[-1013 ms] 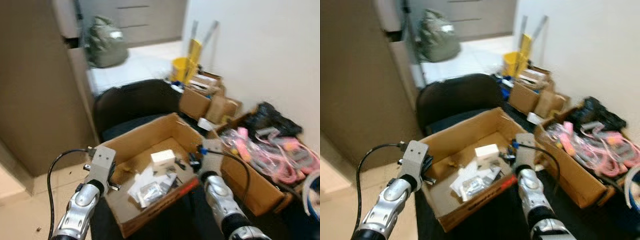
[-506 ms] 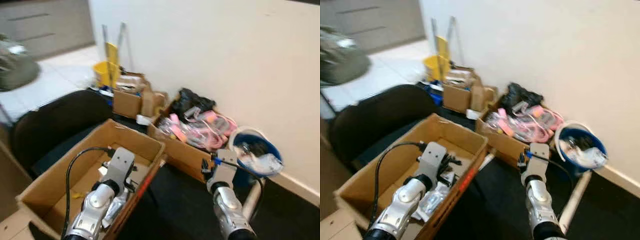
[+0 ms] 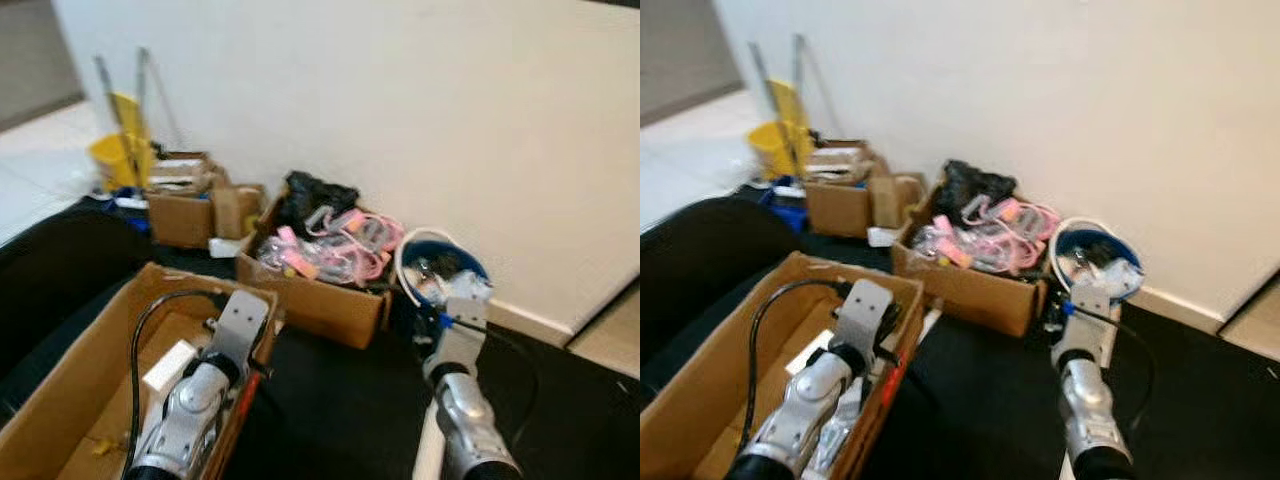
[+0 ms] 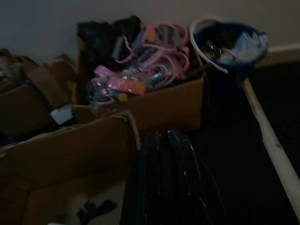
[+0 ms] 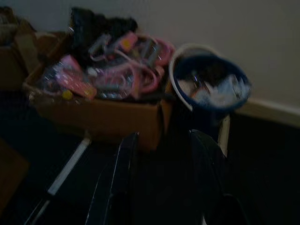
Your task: Picking trash to rubbish bin
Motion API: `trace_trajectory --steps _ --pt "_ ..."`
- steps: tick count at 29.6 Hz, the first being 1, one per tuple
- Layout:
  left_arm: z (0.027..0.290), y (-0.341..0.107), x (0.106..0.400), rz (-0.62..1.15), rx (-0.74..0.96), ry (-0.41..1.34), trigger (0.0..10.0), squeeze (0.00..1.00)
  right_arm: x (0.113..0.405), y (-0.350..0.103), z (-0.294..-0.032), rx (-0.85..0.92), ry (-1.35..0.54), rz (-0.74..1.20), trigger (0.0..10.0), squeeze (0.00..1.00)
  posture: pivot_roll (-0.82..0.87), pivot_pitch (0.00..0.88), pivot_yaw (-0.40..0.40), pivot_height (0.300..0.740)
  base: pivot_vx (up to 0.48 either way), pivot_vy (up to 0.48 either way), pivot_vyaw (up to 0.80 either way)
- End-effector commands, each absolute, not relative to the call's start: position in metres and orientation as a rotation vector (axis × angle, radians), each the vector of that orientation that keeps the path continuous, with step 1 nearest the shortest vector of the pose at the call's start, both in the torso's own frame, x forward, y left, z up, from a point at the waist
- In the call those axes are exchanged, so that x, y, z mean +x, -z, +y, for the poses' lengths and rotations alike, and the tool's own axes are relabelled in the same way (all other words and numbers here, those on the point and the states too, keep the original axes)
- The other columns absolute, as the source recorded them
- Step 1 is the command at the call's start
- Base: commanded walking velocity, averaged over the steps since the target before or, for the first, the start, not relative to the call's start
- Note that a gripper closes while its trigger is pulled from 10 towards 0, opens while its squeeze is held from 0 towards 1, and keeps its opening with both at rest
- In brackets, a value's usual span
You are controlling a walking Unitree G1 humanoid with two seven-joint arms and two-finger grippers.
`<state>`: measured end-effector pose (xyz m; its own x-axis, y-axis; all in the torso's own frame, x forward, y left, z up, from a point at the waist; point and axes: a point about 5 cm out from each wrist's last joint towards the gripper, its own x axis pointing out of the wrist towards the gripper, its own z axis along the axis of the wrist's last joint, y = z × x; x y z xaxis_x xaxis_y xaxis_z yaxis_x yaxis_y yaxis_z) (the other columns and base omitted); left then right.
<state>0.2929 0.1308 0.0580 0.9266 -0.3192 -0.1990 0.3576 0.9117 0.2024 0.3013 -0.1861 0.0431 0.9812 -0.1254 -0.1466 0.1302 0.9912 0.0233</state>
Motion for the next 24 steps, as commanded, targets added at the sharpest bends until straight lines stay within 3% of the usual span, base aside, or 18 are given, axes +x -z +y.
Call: trace_trajectory --steps 1,24 --pt "0.1317 -0.0523 0.2902 0.189 0.221 0.338 10.0 0.0 0.296 -0.0376 -0.1923 0.018 0.148 0.177 10.0 0.0 -0.03 0.052 0.021 0.74 0.0 0.0 -0.8" --pt "0.1297 -0.0494 0.2927 0.205 0.231 0.334 10.0 0.0 0.2909 -0.0313 -0.1963 -0.049 0.157 0.223 10.0 0.0 -0.03 0.05 0.021 0.74 0.0 0.0 -0.8"
